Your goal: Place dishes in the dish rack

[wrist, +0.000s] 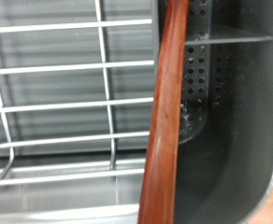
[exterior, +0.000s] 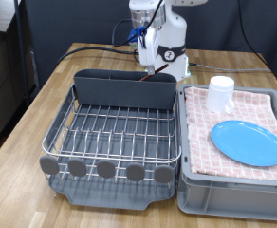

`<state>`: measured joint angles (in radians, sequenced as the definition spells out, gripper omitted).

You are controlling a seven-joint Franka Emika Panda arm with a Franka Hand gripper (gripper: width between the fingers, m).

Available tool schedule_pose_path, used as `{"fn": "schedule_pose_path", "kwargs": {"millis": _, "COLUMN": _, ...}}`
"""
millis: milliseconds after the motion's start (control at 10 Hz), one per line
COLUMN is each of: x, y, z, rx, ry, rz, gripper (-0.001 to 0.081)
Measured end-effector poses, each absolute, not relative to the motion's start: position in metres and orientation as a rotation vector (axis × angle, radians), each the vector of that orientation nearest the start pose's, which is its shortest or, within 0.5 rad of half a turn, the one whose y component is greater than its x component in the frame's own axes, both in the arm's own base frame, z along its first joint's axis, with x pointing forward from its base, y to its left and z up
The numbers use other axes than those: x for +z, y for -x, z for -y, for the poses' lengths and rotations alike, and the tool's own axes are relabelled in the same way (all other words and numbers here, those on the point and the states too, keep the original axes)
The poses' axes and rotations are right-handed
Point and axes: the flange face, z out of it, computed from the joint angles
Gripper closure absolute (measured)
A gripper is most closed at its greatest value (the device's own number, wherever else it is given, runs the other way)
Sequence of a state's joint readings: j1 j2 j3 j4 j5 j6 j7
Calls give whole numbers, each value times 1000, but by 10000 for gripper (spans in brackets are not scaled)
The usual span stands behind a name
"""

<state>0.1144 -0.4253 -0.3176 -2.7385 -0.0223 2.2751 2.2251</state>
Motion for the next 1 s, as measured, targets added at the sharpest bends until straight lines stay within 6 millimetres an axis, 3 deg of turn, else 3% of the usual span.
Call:
{"fn": "schedule_pose_path", "kwargs": {"millis": 200, "x": 358, "y": -365, "z": 64, "rx": 196, "ry": 1229, "rz": -2857, "gripper": 3}}
{"fn": "schedule_pose_path", "kwargs": {"millis": 500, "x": 380, "y": -381, "z": 34, "rx": 295, "ry": 1716, "rz": -2597, "gripper": 3}}
{"fn": "schedule_pose_path", "kwargs": {"millis": 600, "x": 376, "y": -390, "z": 28, "rx": 330, "ry": 1853, "rz": -2516, "gripper": 3}}
{"fn": "schedule_pose_path", "kwargs": {"millis": 700, "x": 377, "y": -390, "z": 30, "rx": 321, "ry": 1801, "rz": -2553, "gripper": 3}}
{"fn": "schedule_pose_path", "kwargs": {"millis": 1000, "x": 378, "y": -413, "z": 24, "rx": 44, "ry": 1994, "rz": -2363, "gripper": 3}}
